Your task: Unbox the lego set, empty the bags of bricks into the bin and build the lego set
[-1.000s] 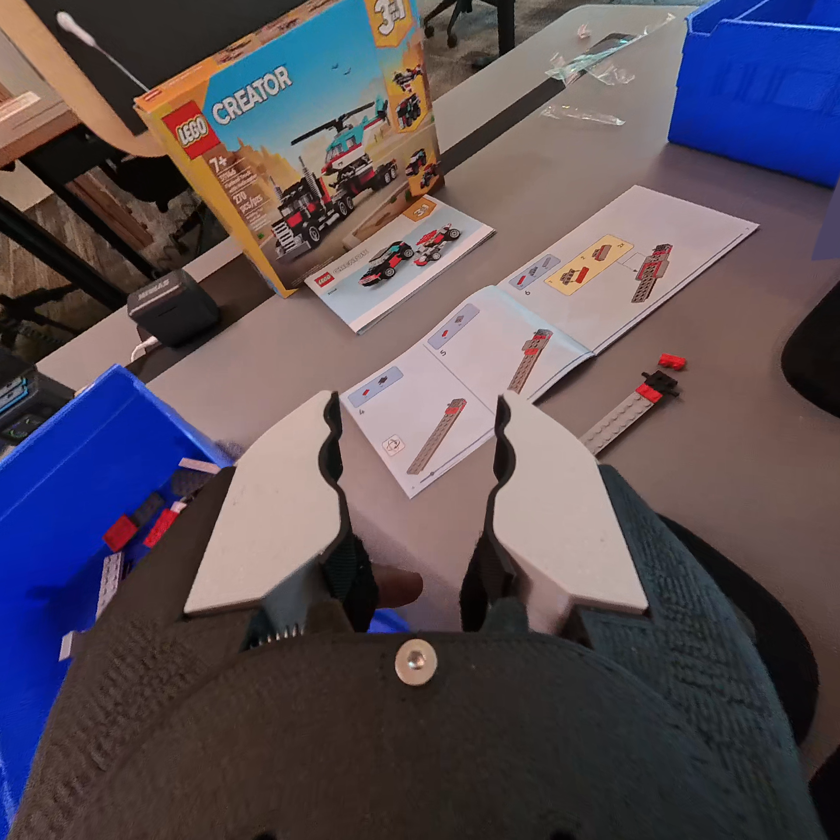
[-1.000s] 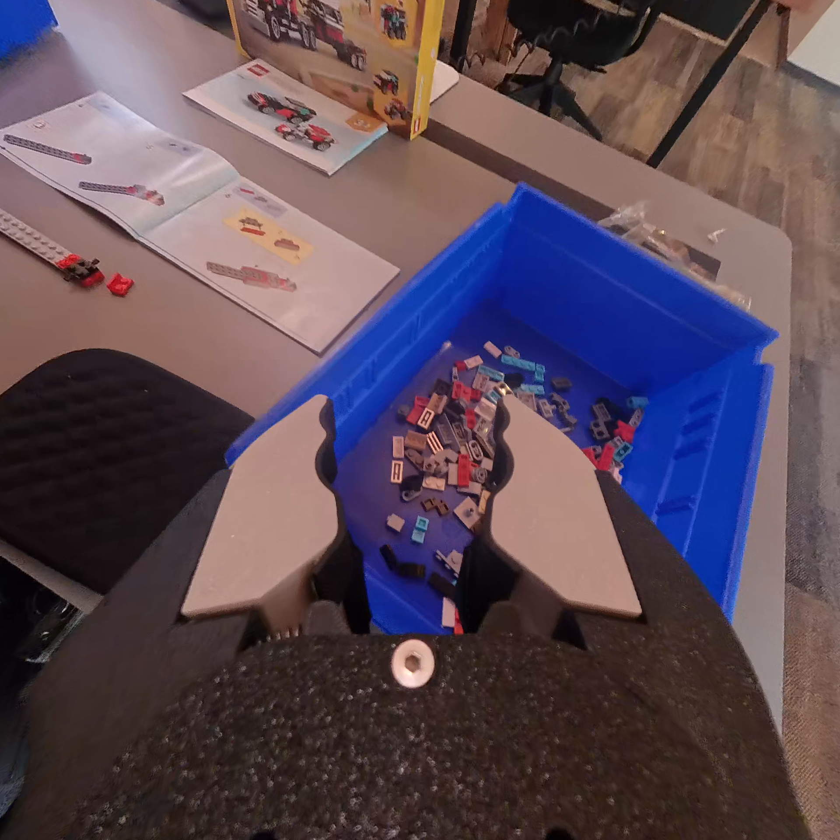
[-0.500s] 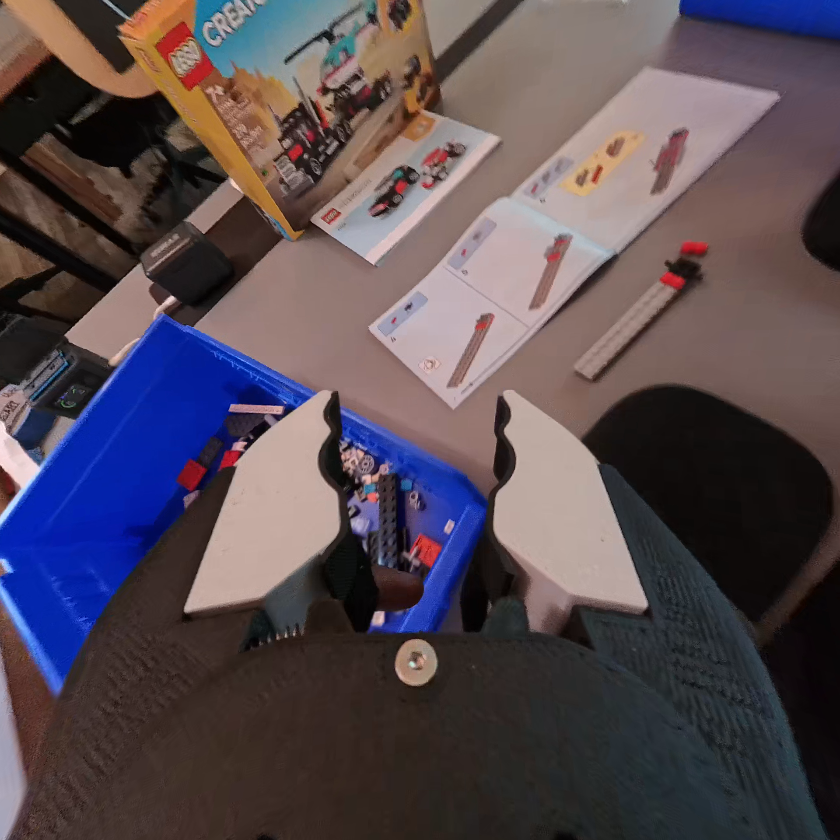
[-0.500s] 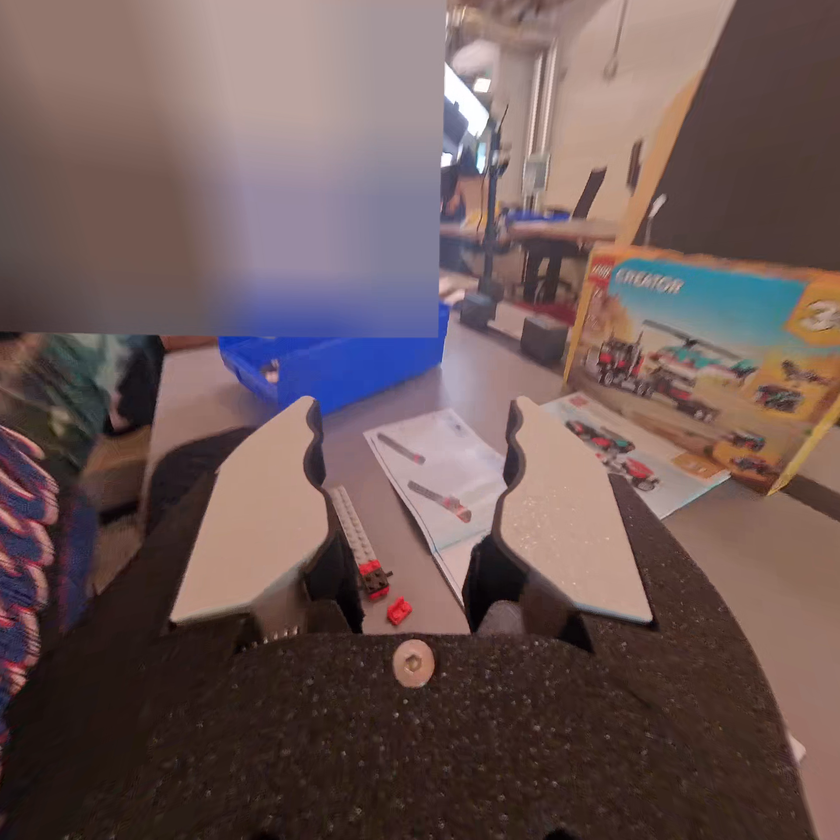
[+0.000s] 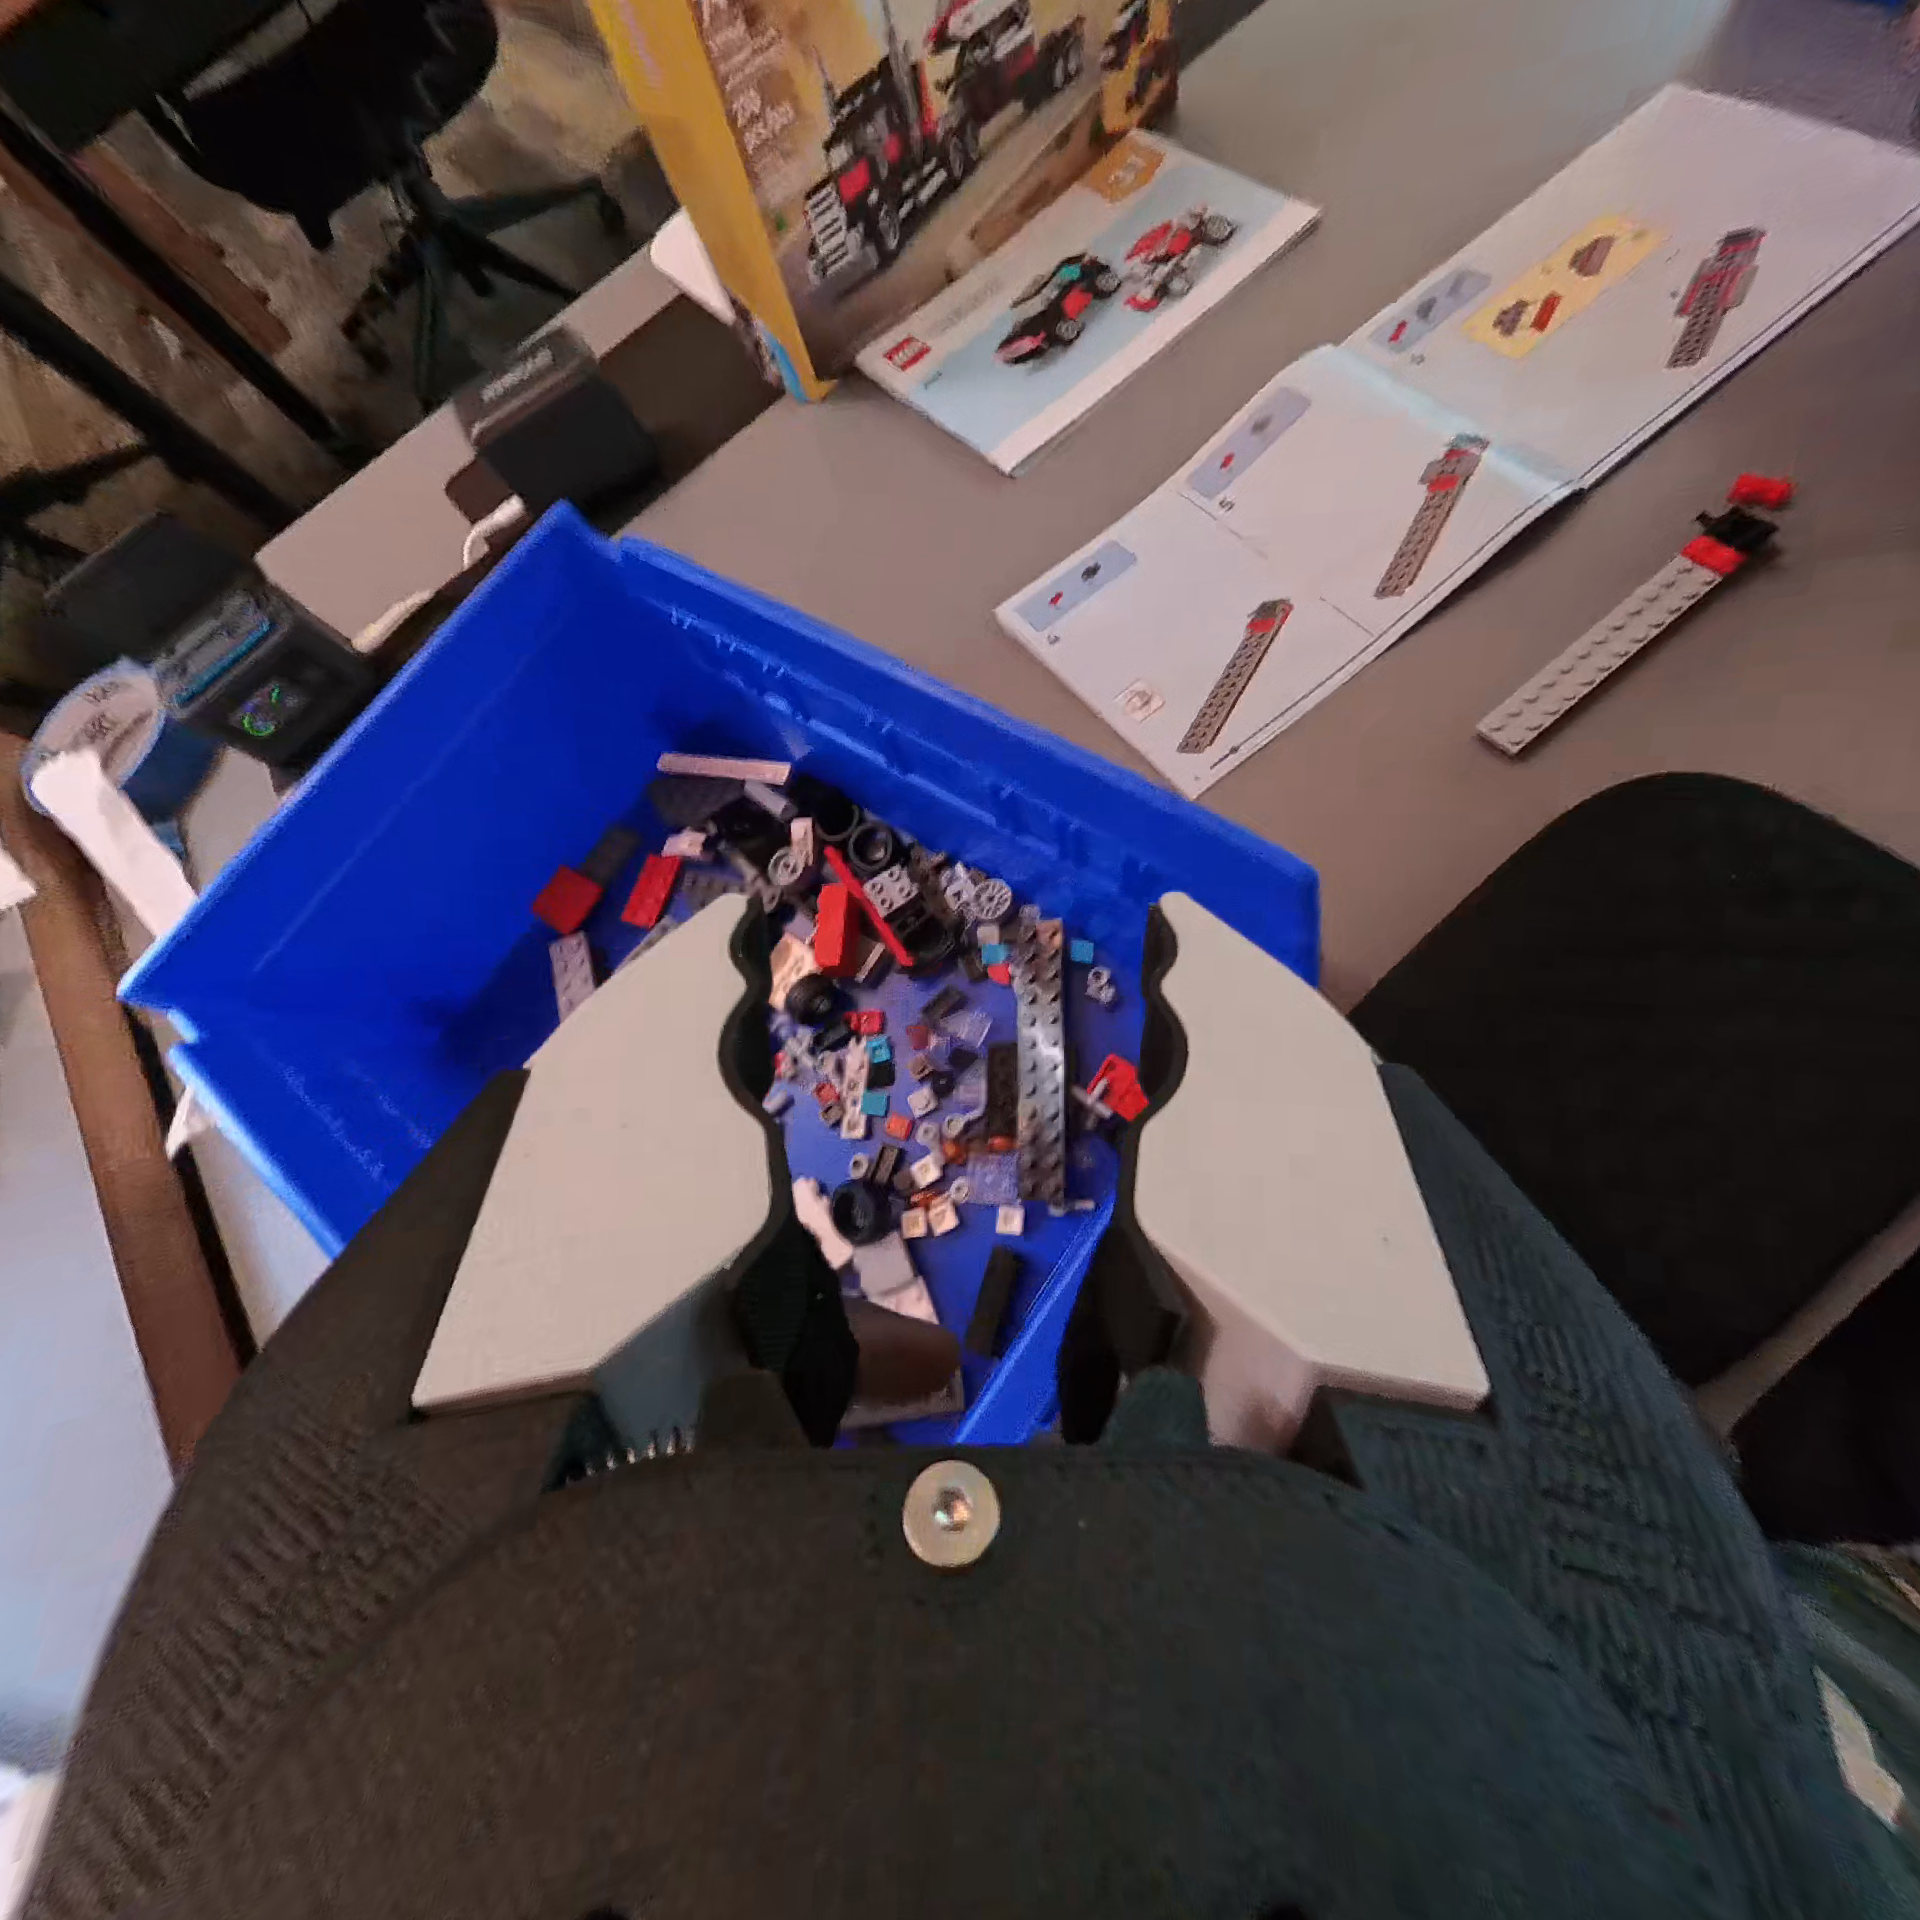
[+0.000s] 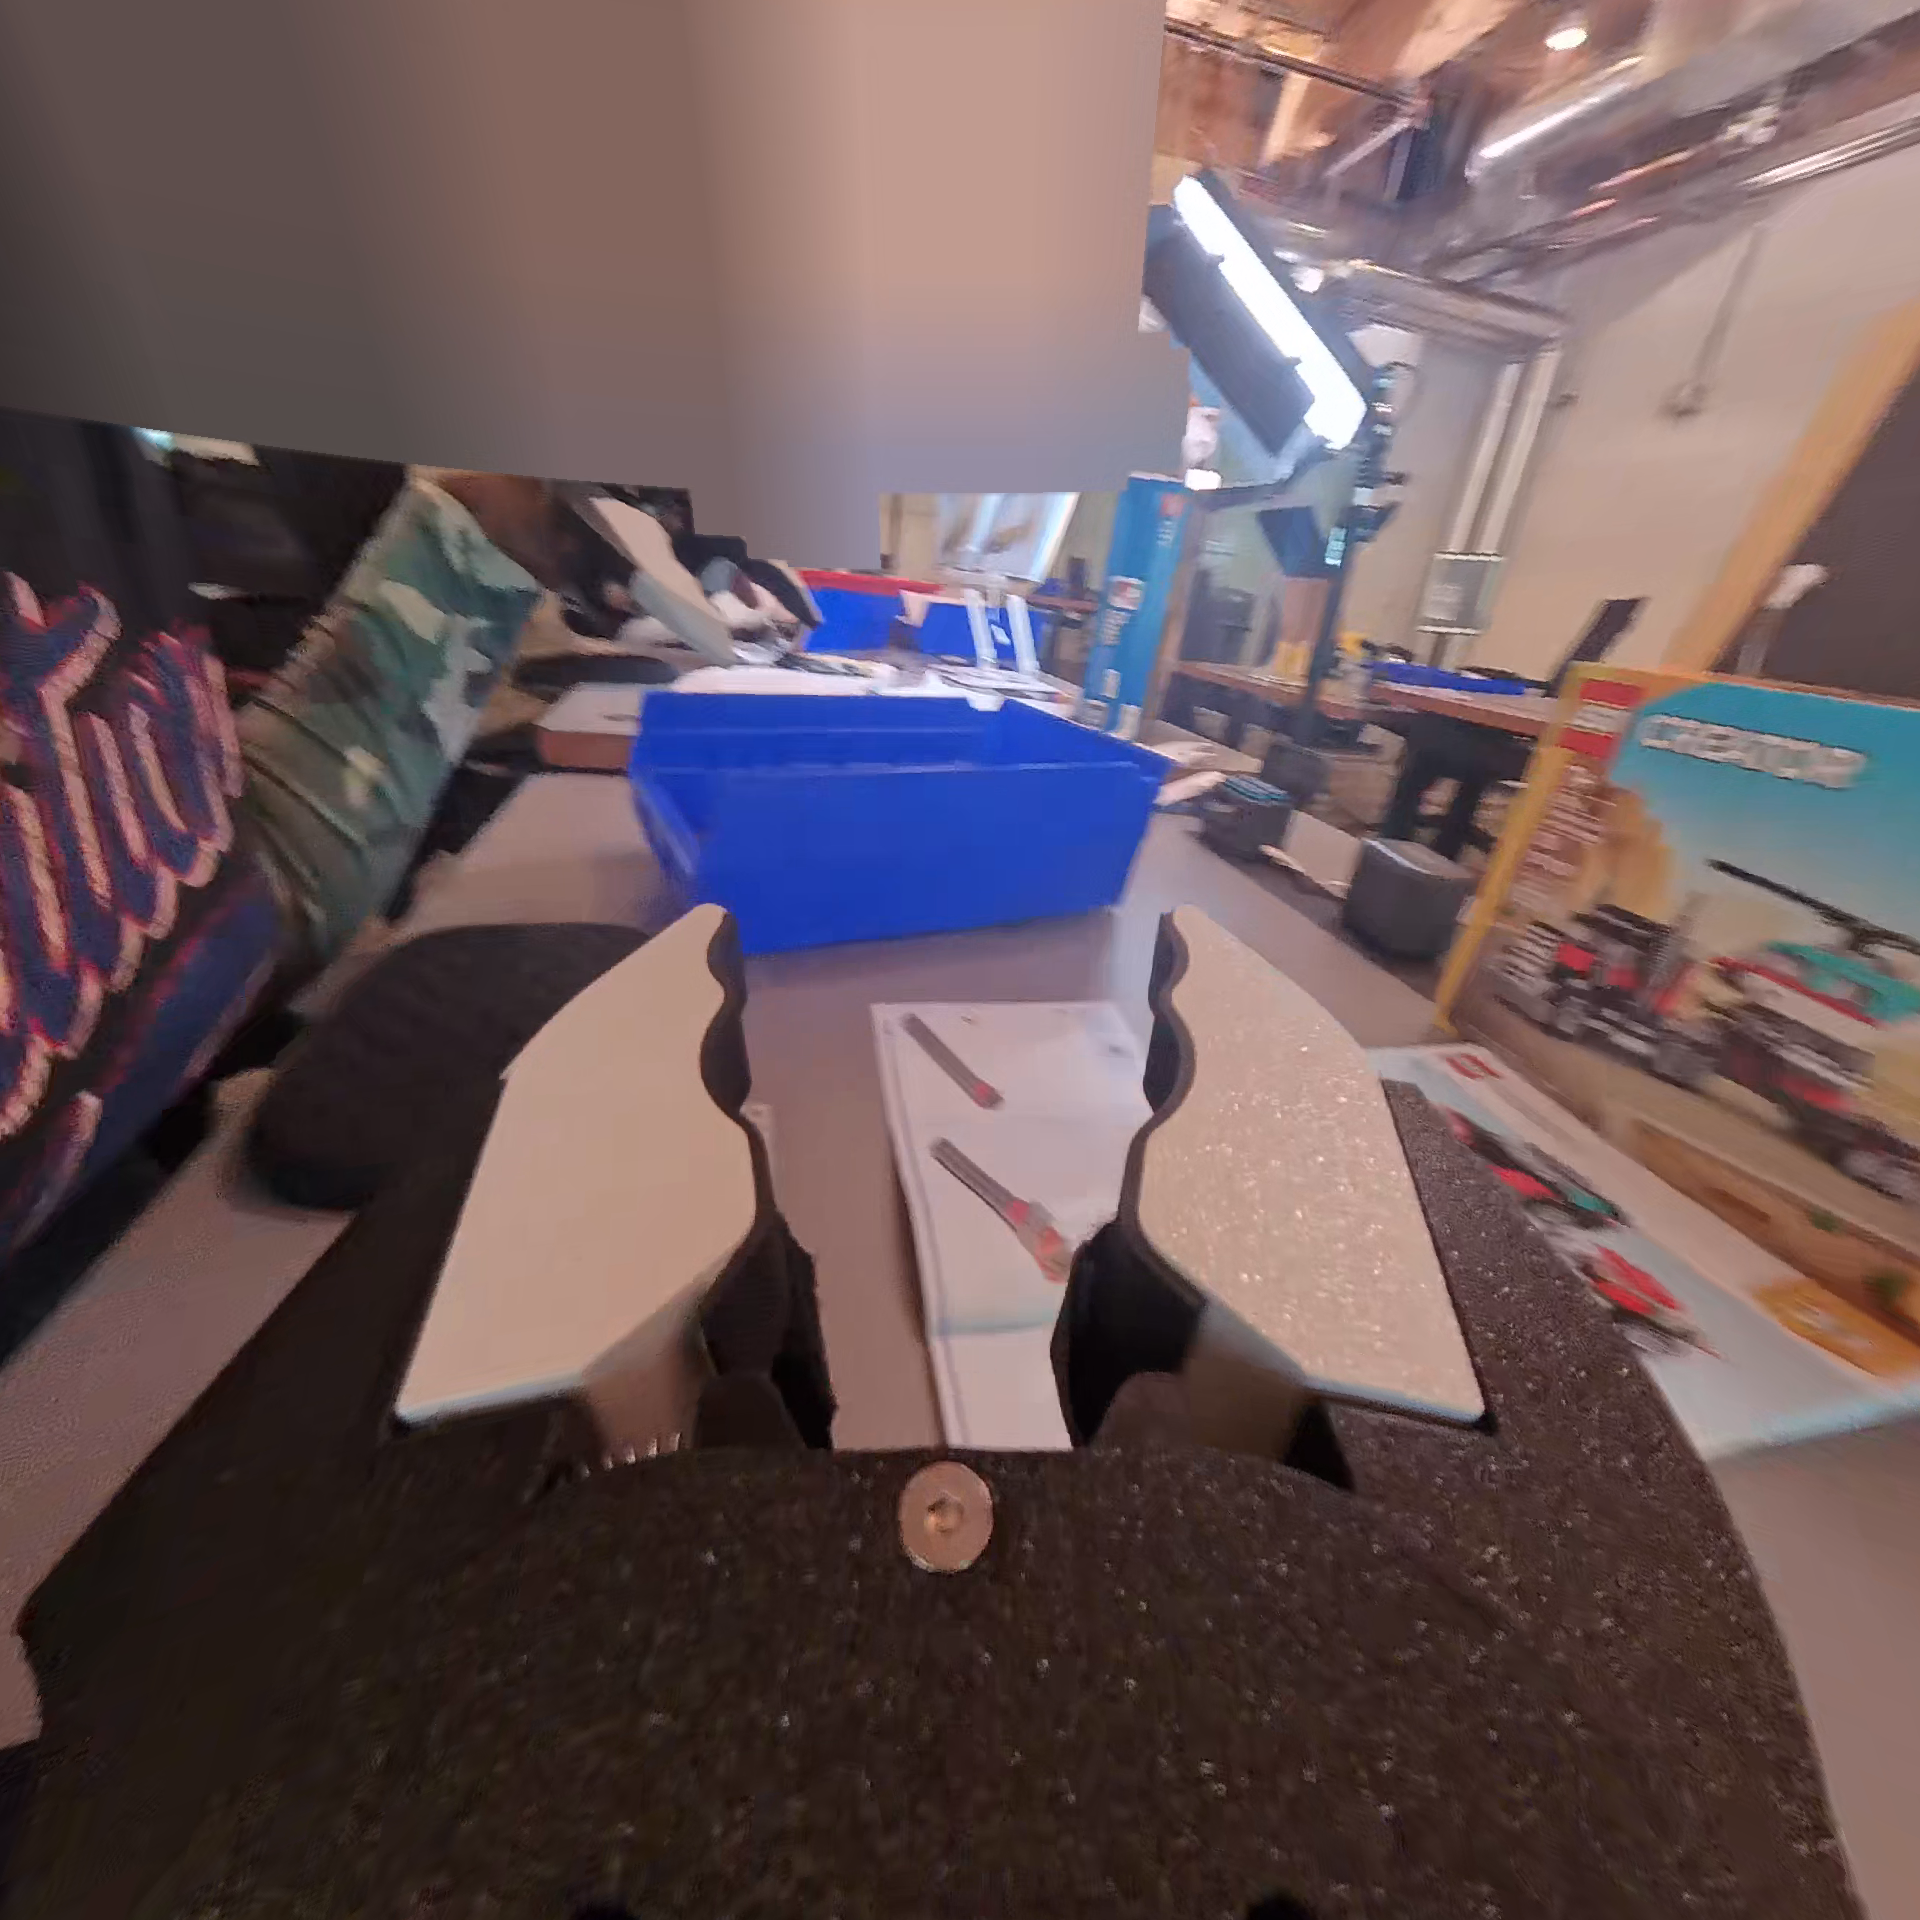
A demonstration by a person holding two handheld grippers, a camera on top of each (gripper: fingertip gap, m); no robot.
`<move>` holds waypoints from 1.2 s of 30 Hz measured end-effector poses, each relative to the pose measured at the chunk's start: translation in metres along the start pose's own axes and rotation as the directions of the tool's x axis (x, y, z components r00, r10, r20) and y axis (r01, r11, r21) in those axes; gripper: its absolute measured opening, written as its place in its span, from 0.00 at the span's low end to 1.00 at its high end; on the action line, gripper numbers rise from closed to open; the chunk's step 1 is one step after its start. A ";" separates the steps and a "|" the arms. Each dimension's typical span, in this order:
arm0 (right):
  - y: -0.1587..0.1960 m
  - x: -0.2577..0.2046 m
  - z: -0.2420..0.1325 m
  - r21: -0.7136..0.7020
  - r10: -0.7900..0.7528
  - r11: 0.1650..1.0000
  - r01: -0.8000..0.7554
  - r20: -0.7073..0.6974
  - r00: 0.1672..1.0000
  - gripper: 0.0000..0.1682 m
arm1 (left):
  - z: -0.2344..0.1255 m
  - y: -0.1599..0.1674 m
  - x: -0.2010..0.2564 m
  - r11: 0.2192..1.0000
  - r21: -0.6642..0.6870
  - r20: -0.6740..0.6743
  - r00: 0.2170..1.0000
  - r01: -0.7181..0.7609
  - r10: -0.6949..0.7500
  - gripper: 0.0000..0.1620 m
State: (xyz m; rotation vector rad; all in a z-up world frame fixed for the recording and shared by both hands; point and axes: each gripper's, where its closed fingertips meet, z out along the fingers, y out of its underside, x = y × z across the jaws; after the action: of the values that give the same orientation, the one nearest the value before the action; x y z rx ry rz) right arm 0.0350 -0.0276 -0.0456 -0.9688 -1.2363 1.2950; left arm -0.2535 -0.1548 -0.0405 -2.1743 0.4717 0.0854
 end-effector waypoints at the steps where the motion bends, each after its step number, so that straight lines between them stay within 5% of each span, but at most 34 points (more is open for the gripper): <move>1: 0.002 0.007 -0.004 -0.016 -0.030 0.999 0.030 -0.043 0.999 0.45 | 0.001 0.007 -0.005 1.000 -0.025 0.013 1.000 0.010 -0.009 0.43; 6: 0.014 0.049 -0.026 -0.103 -0.130 0.989 0.104 -0.299 0.945 0.44 | 0.003 0.017 -0.001 0.999 -0.035 -0.043 0.999 0.020 -0.022 0.44; 9: 0.029 0.065 -0.034 -0.191 -0.171 0.976 0.102 -0.386 0.906 0.45 | 0.007 0.023 -0.021 0.990 -0.070 0.053 0.991 0.124 -0.120 0.44; 22: 0.037 0.069 -0.035 -0.234 -0.166 0.969 0.075 -0.401 0.901 0.44 | 0.013 0.039 -0.037 0.961 -0.111 0.097 0.965 0.253 -0.243 0.44; 25: 0.038 0.067 -0.035 -0.238 -0.168 0.968 0.077 -0.393 0.904 0.44 | -0.002 0.058 -0.060 0.929 -0.166 0.292 0.916 0.331 -0.274 0.43; 27: 0.035 0.064 -0.033 -0.222 -0.171 0.971 0.090 -0.378 0.910 0.45 | -0.017 0.057 -0.079 0.911 -0.082 0.397 0.852 0.404 -0.342 0.41; 30: 0.033 0.061 -0.030 -0.205 -0.162 0.974 0.092 -0.354 0.921 0.45 | -0.025 0.048 -0.080 0.912 0.019 0.360 0.848 0.411 -0.390 0.37; 36: 0.040 0.063 -0.031 -0.242 -0.171 0.966 0.087 -0.350 0.921 0.45 | -0.015 0.047 -0.058 0.933 -0.022 0.201 0.916 0.359 -0.347 0.35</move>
State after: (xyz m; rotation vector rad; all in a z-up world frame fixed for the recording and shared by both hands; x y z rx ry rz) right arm 0.0519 0.0417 -0.0824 -1.2065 -1.1415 0.8321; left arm -0.3262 -0.1743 -0.0544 -2.2464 -0.0401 0.1115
